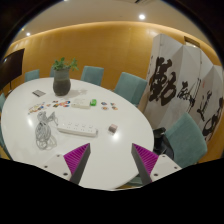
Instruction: Unplug charger
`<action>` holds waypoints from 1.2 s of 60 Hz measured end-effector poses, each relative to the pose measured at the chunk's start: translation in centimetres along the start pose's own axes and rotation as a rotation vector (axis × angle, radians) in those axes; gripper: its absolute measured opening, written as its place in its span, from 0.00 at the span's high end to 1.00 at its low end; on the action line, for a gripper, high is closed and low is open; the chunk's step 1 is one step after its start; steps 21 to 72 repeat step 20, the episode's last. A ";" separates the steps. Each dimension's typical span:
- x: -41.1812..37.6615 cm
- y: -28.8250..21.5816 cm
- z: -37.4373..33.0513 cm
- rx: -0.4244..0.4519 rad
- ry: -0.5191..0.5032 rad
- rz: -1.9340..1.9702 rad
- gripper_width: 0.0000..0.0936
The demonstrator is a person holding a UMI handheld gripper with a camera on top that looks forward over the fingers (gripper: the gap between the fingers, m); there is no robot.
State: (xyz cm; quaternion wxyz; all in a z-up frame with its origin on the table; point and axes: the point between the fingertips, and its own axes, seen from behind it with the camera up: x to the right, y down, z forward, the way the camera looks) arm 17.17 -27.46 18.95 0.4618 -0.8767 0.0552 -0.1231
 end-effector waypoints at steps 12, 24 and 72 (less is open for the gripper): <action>-0.6 -0.4 -2.7 0.034 0.005 0.001 0.07; -0.5 -0.2 -3.5 0.035 0.005 -0.011 0.07; -0.5 -0.2 -3.5 0.035 0.005 -0.011 0.07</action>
